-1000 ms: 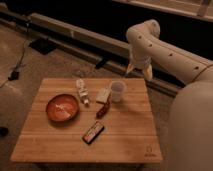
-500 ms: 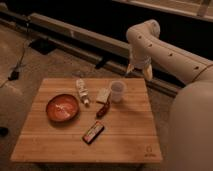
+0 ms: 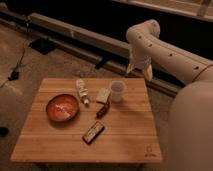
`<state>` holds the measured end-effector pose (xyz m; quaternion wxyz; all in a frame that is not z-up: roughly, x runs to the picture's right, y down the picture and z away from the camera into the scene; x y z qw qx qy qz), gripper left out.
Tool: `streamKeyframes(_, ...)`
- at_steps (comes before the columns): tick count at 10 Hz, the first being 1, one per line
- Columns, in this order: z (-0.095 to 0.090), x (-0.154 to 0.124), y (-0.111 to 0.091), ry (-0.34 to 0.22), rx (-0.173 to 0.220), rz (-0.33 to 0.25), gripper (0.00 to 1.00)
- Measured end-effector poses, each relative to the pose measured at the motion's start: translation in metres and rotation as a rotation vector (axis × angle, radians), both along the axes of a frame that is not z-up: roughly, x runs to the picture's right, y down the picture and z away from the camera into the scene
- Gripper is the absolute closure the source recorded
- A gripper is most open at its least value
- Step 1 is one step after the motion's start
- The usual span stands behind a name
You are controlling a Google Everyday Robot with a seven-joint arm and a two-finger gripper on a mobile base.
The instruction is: Place the ceramic cup in the ceramic bowl
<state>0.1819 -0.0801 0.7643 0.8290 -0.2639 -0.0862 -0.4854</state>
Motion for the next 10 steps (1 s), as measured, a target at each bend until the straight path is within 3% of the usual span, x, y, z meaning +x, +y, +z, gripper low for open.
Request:
streamKeyframes(7,0.017,-0.019,0.018,0.005,-0.003,-0.07,0.27)
streamKeyframes(10,0.041,-0.036,0.033,0.005,-0.01,-0.111,0.27)
